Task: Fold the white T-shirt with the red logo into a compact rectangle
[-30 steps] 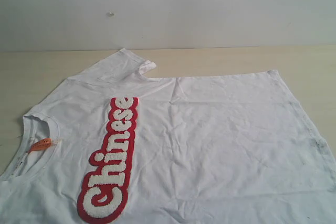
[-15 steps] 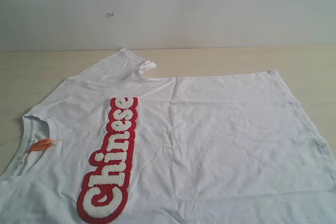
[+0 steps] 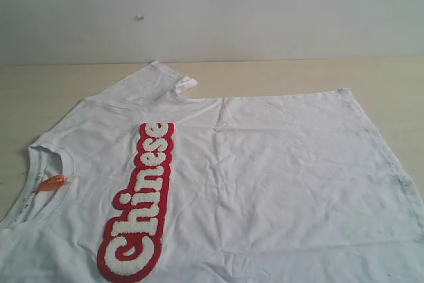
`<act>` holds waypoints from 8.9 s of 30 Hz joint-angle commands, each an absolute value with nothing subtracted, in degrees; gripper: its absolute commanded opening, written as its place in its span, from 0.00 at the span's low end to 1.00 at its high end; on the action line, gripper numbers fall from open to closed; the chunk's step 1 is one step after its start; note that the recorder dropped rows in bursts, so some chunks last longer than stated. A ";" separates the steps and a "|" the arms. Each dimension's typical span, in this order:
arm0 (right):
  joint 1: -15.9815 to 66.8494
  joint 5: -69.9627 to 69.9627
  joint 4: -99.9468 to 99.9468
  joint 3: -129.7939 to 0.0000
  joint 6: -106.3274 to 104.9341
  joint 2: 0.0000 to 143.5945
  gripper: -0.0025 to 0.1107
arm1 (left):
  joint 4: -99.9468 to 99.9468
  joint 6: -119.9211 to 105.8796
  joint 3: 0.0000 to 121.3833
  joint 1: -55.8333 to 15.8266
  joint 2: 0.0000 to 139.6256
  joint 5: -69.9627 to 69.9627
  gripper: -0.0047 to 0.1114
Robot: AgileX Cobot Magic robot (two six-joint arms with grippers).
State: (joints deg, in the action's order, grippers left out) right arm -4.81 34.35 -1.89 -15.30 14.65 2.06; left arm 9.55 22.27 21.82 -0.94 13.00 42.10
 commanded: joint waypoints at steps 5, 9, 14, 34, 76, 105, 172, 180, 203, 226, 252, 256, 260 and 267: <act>-5.04 22.77 1.41 -35.00 8.48 22.87 0.02 | 10.05 28.34 47.77 -0.75 36.59 18.02 0.04; -5.04 12.52 1.43 -43.97 5.37 35.89 0.02 | 17.37 27.26 53.43 -0.75 46.90 6.94 0.04; -5.04 -8.51 1.29 -56.81 1.44 53.19 0.02 | 20.15 27.00 55.25 -0.75 59.87 -3.61 0.04; -5.04 -54.13 17.97 -79.03 -34.21 87.12 0.02 | -25.73 -50.07 80.19 -10.33 98.17 -59.33 0.04; -5.04 -48.03 -5.09 -60.93 -68.05 101.61 0.67 | 6.44 -74.72 61.29 -10.24 107.74 -44.62 0.74; -5.04 -44.77 -12.61 -58.95 -71.94 106.24 0.65 | -1.67 -83.45 58.66 -4.78 109.73 -36.98 0.74; -7.68 -30.12 -12.32 -55.78 -70.85 114.61 0.65 | -6.84 -89.97 58.66 -4.65 113.33 -36.53 0.74; -7.68 -30.43 -12.42 -55.78 -70.97 116.87 0.65 | -6.84 -89.97 58.66 -4.65 113.33 -36.76 0.74; -7.68 -29.93 -9.24 -55.78 -76.85 122.79 0.65 | -6.84 -89.97 58.66 -4.65 115.69 -36.82 0.74; -7.68 -30.29 -11.03 -55.88 -72.74 119.46 0.30 | -6.84 -89.97 58.66 -4.65 115.69 -36.68 0.74; -7.68 -30.70 -7.52 -55.88 -74.97 118.89 0.51 | -6.84 -89.53 58.66 -4.65 115.69 -37.90 0.74; -7.68 -37.67 -3.84 -55.88 -74.21 118.54 0.47 | -6.84 -89.53 58.66 -4.65 115.69 -37.79 0.74; -7.68 -40.72 0.00 -55.88 -74.31 116.89 0.52 | -6.84 -89.94 58.66 -4.65 115.69 -36.20 0.74; -7.68 -32.12 0.00 -55.75 -74.51 115.74 0.73 | -6.84 -89.94 58.66 -4.65 115.69 -35.71 0.74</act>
State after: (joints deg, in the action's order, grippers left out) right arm -7.82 -31.05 -2.91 -58.46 -74.43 112.37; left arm -6.53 -89.53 59.90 -4.70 112.75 -42.04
